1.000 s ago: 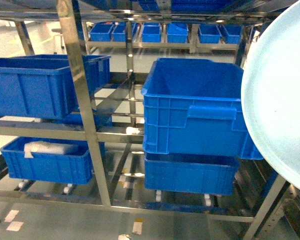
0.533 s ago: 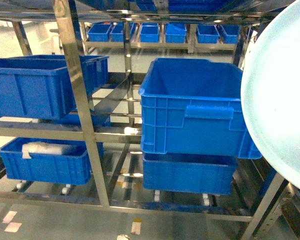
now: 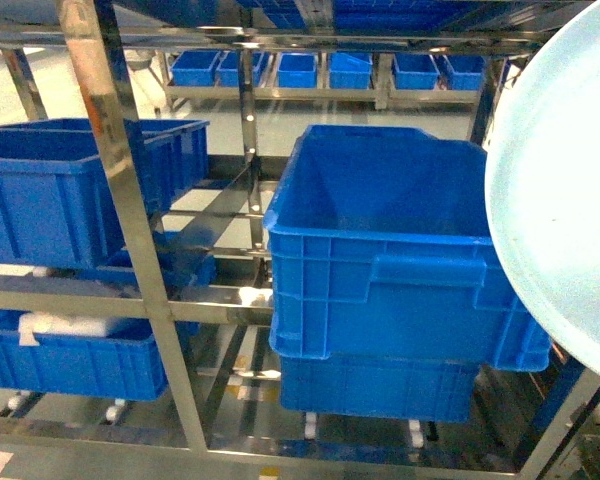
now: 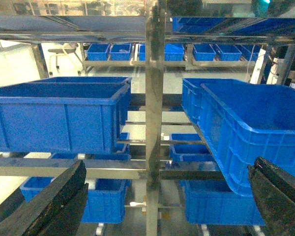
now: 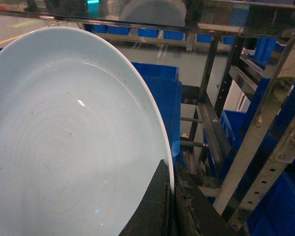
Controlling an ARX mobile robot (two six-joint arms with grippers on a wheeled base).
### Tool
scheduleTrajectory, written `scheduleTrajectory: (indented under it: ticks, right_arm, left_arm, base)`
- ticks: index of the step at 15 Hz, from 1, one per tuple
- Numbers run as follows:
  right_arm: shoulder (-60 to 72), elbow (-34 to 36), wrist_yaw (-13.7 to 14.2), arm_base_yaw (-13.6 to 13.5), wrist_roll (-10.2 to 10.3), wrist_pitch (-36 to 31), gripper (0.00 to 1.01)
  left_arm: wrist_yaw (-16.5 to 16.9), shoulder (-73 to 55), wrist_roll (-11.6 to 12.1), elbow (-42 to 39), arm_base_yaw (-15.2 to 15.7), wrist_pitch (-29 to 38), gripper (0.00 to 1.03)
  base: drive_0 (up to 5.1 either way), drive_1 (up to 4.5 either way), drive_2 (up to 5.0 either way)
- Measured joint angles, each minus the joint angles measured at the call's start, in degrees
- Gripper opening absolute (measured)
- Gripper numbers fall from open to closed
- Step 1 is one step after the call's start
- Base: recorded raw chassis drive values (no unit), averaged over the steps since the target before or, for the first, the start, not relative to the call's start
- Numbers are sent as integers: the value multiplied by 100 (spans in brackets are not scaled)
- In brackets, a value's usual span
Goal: Place blue tray on left shelf second layer neatly
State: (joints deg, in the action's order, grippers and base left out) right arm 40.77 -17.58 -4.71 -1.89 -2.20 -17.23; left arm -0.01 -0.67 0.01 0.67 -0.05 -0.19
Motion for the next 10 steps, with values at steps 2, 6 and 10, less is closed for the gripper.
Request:
scheduleTrajectory:
  ticks: [2,6,10]
  right_arm:
    - [0,0,-2,0,0,4,2]
    - [28,-2,-2,0,0,-11,2]
    - [33,0,0,0,0,9,2]
  left_arm:
    - [-2,0,0,0,2,-4,98]
    - [-4,0,0,0,0,-59,98]
    - [-4,0,0,0,0,-20,98]
  base:
    - [6,212,-200]
    - [3,257,-250]
    - [-1,94,-97]
